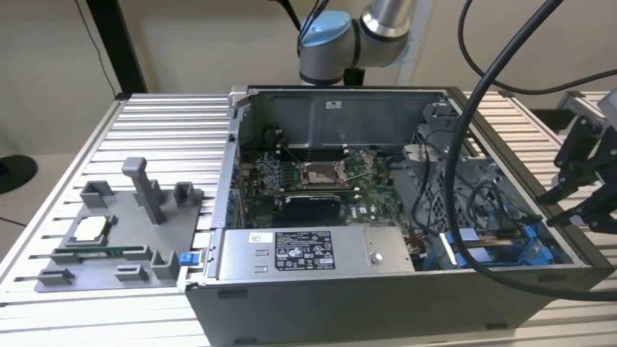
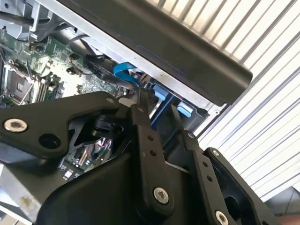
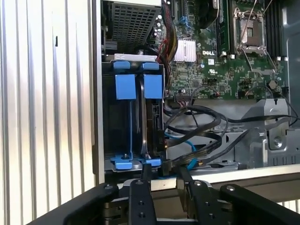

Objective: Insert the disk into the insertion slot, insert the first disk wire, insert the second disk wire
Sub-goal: 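Insert the second disk wire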

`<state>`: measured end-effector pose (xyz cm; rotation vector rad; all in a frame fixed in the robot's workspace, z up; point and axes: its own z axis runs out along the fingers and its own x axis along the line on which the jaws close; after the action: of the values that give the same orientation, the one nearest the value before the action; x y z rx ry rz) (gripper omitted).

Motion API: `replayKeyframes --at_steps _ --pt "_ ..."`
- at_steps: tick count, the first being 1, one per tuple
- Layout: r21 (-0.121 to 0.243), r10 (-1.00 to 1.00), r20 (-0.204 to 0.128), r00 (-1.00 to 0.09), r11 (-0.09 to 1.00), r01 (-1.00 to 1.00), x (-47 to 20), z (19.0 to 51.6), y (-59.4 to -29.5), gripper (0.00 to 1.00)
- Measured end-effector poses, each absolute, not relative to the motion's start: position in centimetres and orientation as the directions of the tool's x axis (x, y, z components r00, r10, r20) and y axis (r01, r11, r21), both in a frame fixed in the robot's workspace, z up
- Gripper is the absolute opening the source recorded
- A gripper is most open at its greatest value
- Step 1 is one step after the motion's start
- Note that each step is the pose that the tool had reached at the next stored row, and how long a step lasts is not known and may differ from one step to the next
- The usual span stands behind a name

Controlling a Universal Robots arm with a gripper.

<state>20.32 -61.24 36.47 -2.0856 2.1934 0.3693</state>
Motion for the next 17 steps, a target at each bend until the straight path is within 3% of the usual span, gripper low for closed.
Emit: replayKeyframes --at_steps 12,13,17 --pt "0.131 -0.969 -0.230 -0.089 0.060 -0.990 20.3 34.7 -61.1 1.00" --pt "0.131 -0.969 -0.230 -0.093 0.064 -0.989 20.3 34.5 -61.1 0.00" --pt "0.131 -0.967 -0.234 -0.101 0.072 -0.989 20.2 34.5 -61.1 0.00"
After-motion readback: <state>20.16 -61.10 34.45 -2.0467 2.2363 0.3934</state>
